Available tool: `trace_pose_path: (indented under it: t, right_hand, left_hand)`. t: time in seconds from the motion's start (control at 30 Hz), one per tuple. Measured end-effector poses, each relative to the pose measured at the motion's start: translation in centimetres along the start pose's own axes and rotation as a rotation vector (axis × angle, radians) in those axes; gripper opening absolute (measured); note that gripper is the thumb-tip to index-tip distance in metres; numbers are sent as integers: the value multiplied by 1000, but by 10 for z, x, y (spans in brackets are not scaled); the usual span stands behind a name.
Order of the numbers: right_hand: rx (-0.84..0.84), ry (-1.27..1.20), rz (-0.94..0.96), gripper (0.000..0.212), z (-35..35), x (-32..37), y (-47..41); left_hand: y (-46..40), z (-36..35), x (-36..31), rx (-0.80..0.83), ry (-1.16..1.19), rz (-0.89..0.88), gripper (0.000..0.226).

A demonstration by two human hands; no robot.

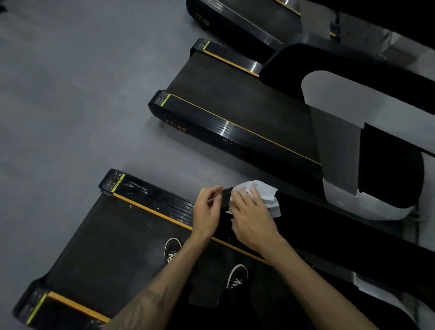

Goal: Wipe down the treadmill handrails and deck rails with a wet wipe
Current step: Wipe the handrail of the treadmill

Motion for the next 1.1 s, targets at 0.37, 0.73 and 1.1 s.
trace_pose_path:
  t: [0.37, 0.73, 1.1]
  right_hand:
    - [-457, -437, 8, 42, 4, -57, 63]
    - [-296, -498, -49, 52, -5, -48, 39]
    - [-322, -438, -95, 55, -14, -37, 35]
  left_hand:
    - [7, -60, -11, 319, -91, -60, 45]
    - [25, -62, 10, 189, -88, -23, 47]
    - [0, -53, 48, 124, -23, 185, 44]
Point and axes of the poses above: each hand's wrist, its own y-axis away from the middle knuckle, its own z-axis out of the back of the hand, x = y × z, the point moved 7 cm from there along -y, towards the middle knuckle, and after that the axes turned 11 degrees about x, right-handed, at the moved point
